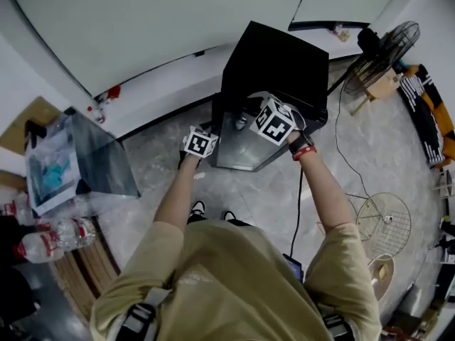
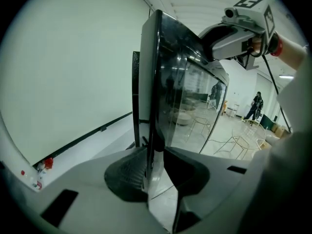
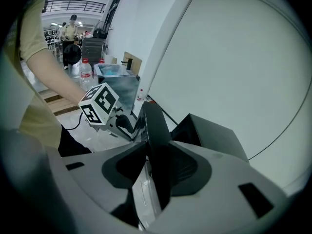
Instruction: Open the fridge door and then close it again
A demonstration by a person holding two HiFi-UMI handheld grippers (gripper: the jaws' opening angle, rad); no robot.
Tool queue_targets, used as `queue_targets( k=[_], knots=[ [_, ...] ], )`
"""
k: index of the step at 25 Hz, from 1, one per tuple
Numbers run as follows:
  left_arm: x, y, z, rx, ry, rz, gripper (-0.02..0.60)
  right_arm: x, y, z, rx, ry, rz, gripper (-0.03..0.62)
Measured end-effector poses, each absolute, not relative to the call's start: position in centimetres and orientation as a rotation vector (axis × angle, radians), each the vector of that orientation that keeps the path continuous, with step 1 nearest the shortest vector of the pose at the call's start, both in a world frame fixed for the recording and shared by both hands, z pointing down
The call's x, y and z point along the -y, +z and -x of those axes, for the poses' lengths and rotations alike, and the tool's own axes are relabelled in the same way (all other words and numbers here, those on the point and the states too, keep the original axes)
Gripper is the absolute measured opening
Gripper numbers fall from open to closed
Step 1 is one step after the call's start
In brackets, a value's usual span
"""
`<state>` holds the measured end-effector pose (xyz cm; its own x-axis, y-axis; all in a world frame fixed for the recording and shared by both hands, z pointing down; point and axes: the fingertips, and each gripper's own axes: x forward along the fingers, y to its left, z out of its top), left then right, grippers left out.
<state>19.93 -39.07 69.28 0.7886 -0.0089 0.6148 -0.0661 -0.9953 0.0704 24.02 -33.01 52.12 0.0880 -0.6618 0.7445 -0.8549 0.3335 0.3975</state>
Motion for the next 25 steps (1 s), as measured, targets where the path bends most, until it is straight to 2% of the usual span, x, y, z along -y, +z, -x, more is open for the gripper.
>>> queue_targets(
  k=[25],
  knots=[
    [34.6,69.1,-14.7,0.403,0.971,-2.802,0.109,29.6,51.9,-19.8,1.79,0.132,-1.214,0.163]
  ],
)
